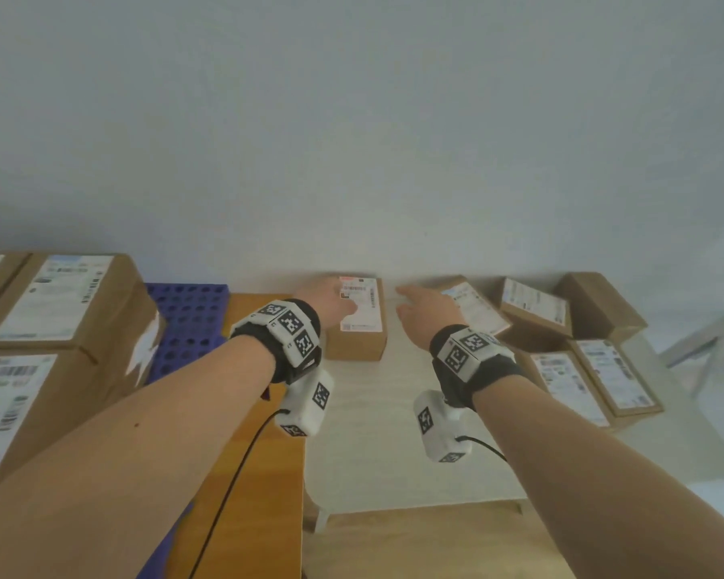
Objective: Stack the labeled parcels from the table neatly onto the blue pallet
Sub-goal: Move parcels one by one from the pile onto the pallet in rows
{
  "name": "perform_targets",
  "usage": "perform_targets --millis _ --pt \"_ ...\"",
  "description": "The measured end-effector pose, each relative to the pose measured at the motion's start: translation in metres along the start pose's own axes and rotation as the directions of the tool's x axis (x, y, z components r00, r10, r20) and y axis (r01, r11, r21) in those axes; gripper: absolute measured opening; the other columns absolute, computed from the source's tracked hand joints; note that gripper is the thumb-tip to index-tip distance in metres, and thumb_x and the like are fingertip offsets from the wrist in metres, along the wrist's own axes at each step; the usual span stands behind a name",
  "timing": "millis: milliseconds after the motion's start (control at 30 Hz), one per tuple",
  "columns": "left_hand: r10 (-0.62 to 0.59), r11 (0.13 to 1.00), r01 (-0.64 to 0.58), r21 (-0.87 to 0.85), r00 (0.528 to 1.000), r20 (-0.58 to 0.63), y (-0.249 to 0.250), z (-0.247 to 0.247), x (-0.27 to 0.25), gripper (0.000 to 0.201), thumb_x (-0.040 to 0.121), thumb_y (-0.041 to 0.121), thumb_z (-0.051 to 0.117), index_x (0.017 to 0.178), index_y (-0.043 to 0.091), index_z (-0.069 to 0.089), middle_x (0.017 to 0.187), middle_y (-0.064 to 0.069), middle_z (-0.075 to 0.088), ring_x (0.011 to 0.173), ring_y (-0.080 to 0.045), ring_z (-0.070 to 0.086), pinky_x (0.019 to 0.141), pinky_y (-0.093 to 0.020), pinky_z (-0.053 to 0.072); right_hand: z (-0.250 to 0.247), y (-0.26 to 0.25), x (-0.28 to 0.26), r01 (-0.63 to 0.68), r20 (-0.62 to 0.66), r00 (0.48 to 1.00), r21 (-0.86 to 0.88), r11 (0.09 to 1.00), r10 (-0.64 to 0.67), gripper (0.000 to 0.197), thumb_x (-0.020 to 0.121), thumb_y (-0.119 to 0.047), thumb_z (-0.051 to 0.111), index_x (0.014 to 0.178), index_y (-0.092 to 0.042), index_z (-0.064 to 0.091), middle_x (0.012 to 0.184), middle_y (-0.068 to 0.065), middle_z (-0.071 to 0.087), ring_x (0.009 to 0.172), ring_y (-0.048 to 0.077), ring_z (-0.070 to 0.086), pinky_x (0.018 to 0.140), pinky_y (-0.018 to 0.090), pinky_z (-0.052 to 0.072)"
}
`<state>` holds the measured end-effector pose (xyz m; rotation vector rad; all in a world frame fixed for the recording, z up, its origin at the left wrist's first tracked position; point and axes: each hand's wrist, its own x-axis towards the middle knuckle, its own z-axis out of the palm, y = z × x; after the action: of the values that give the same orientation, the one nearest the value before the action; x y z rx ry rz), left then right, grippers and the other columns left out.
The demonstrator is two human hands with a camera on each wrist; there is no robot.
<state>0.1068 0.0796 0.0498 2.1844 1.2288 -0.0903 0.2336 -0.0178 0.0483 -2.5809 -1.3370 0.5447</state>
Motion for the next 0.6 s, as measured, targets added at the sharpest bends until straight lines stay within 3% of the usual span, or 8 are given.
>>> perform_targets --millis 100,233,367,600 --pt "-0.042 0.992 0.046 -0.121 0.999 0.030 -0.010 0.003 0.023 0.046 0.096 0.022 0.051 0.139 0.010 0.042 0.144 -0.006 0.045 0.129 -0.022 0.046 0.094 -0.026 0.036 0.005 0.000 0.021 -0.008 0.025 1.000 -0.003 1.000 0.008 0.044 0.097 -0.027 0.037 0.140 -0.025 0.041 0.137 0.006 0.052 0.128 0.028 0.045 0.104 0.040 0.040" --pt "-0.117 0.959 0.134 -0.251 0.990 0.080 -0.020 0.008 0.049 0.060 0.094 0.027 0.054 0.146 0.013 0.029 0.150 -0.006 0.036 0.134 -0.023 0.039 0.105 -0.034 0.034 0.015 0.001 0.045 -0.009 0.087 0.996 -0.016 1.000 0.010 0.041 0.098 -0.027 0.037 0.138 -0.025 0.043 0.134 0.007 0.055 0.121 0.027 0.050 0.099 0.038 0.045" --pt "-0.172 0.915 0.196 -0.351 0.980 0.101 -0.022 0.012 0.078 0.070 0.092 0.027 0.057 0.150 0.015 0.019 0.151 -0.007 0.033 0.134 -0.025 0.039 0.103 -0.034 0.036 0.020 0.003 0.077 -0.023 0.148 0.989 0.012 1.000 0.021 0.043 0.099 -0.027 0.037 0.142 -0.024 0.039 0.135 0.009 0.054 0.124 0.029 0.049 0.097 0.035 0.044" --pt "-0.308 0.858 0.354 -0.372 0.934 0.178 -0.025 0.029 0.119 0.073 0.093 0.028 0.056 0.150 0.009 0.014 0.154 -0.012 0.026 0.138 -0.028 0.032 0.108 -0.038 0.032 0.030 0.013 0.120 -0.012 0.262 0.965 0.080 0.997 -0.009 0.043 0.099 -0.025 0.039 0.141 -0.020 0.039 0.133 0.010 0.056 0.113 0.027 0.057 0.090 0.031 0.046"
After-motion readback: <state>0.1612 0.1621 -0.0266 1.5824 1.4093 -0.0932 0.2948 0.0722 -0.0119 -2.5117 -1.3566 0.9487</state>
